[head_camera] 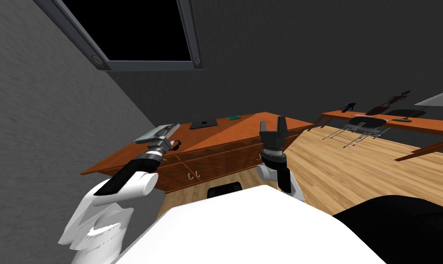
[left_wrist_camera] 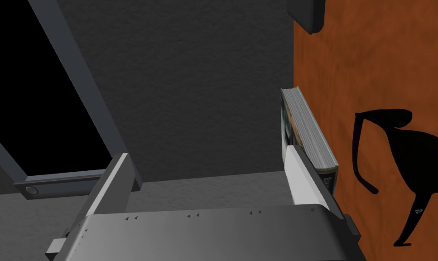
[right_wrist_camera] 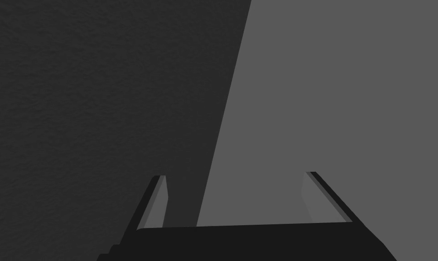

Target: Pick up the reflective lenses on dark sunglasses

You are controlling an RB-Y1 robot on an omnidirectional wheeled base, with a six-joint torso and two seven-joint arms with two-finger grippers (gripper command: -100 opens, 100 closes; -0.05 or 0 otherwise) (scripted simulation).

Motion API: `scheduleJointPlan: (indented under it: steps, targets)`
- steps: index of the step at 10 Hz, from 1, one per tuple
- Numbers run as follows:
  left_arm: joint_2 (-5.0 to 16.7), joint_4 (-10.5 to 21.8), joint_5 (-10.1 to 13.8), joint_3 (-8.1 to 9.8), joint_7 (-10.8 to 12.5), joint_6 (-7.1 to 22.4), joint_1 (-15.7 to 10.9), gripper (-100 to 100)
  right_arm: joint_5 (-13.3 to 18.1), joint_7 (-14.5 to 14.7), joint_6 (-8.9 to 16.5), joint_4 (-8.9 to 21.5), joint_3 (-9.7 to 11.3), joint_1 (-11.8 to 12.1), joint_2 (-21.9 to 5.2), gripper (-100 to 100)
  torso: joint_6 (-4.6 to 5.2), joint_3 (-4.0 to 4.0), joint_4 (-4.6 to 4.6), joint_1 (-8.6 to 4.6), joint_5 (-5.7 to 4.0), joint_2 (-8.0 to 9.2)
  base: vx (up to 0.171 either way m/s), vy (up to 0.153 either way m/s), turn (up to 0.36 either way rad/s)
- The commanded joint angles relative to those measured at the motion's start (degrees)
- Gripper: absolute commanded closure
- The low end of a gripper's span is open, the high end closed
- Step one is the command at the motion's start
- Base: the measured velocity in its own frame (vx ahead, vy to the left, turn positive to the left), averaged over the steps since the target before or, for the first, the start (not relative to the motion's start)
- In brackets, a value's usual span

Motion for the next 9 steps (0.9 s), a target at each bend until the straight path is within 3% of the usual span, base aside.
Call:
scheduleJointPlan:
  steps: [1, 4, 5, 7, 8, 9]
  targets:
    - [1.4, 0.2, 1.6, 1.08, 0.4, 2.9, -1.3, -100, 0.0, 0.0, 0.0, 0.0, 0.0, 0.0, 0.0, 0, 0.00, 0.00, 0.00, 0.00, 0.00, 0.00, 0.000, -0.011, -0.006]
    - [1.4, 0.2, 1.6, 1.08, 0.4, 6.3, -1.3, -100, 0.0, 0.0, 0.0, 0.0, 0.0, 0.0, 0.0, 0, 0.00, 0.00, 0.00, 0.02, 0.00, -0.01, 0.000, -0.003, -0.002]
    - [2.7, 0.5, 3.2, 2.08, 0.7, 8.7, -2.5, -100, 0.0, 0.0, 0.0, 0.0, 0.0, 0.0, 0.0, 0, 0.00, 0.00, 0.00, 0.03, 0.01, 0.00, 0.002, -0.002, -0.015]
    - [2.7, 0.5, 3.2, 2.08, 0.7, 11.1, -2.5, -100, 0.0, 0.0, 0.0, 0.0, 0.0, 0.0, 0.0, 0, 0.00, -0.01, 0.00, 0.02, 0.01, -0.02, 0.000, 0.000, 0.000]
    - [3.9, 0.8, 4.8, 3.07, 0.8, 13.1, -3.7, -100, 0.0, 0.0, 0.0, 0.0, 0.0, 0.0, 0.0, 0, 0.00, -0.01, 0.00, 0.03, 0.01, -0.01, 0.004, 0.000, -0.015]
    - [3.9, 0.8, 4.8, 3.07, 0.8, 14.7, -3.7, -100, 0.0, 0.0, 0.0, 0.0, 0.0, 0.0, 0.0, 0, 0.01, -0.01, 0.00, 0.04, 0.01, -0.02, 0.005, 0.002, -0.013]
